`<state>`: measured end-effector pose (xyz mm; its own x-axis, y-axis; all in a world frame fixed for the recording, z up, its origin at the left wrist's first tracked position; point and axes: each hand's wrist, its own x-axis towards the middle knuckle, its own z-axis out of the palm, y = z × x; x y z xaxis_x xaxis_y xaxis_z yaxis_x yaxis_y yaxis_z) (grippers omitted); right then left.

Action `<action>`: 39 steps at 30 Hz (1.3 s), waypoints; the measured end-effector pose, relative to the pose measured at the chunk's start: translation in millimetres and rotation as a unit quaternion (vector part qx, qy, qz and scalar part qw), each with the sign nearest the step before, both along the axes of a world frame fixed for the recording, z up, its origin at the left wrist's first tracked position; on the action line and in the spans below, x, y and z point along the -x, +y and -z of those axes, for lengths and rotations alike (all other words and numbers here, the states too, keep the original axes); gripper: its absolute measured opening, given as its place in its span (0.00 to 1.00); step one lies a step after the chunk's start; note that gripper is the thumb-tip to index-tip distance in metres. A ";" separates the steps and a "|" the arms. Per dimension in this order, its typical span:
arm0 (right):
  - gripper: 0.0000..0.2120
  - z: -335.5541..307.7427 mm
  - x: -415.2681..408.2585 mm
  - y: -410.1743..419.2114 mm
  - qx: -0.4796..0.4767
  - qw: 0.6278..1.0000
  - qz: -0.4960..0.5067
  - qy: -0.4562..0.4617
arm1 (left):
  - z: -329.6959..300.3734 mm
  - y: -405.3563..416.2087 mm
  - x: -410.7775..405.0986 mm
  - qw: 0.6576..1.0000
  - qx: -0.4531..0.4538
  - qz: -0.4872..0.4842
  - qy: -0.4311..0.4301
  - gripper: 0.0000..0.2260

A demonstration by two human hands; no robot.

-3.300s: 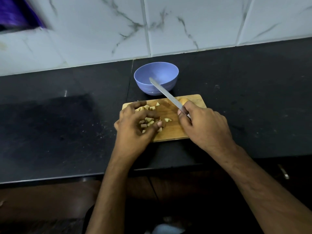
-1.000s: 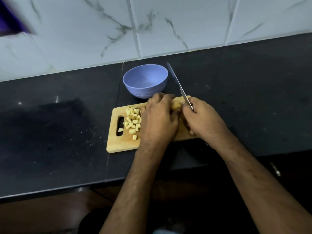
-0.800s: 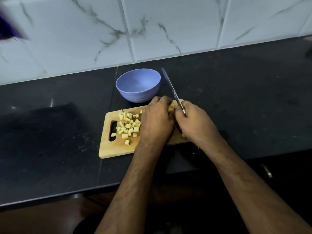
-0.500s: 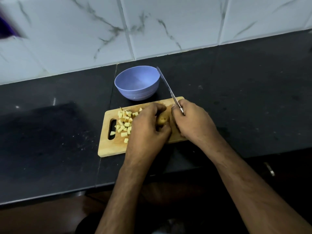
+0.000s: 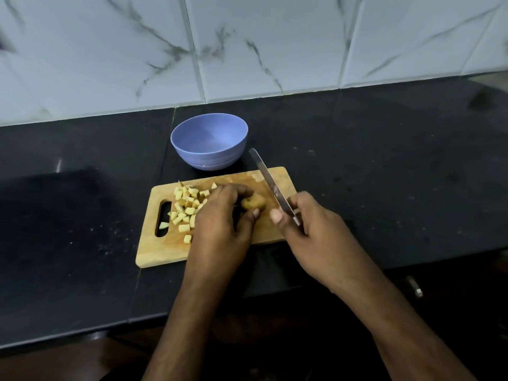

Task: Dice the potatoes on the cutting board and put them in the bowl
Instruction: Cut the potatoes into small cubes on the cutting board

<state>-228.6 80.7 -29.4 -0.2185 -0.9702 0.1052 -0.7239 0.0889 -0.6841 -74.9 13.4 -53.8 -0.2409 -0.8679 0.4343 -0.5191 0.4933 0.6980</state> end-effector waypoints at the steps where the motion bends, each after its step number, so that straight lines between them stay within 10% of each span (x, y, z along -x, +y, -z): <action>1: 0.12 -0.6 1.5 5.9 -0.005 1.000 0.002 0.006 | 0.5 0.4 0.8 1.000 0.000 0.002 -0.003 0.13; 13: 0.12 -6.7 -12.5 18.7 -0.049 0.987 -0.015 0.150 | 1.6 1.1 2.9 0.999 0.005 -0.032 -0.028 0.06; 39: 0.12 -8.1 -17.4 28.5 -0.050 0.985 -0.014 0.162 | -3.8 2.4 1.4 0.999 -0.009 -0.051 -0.015 0.08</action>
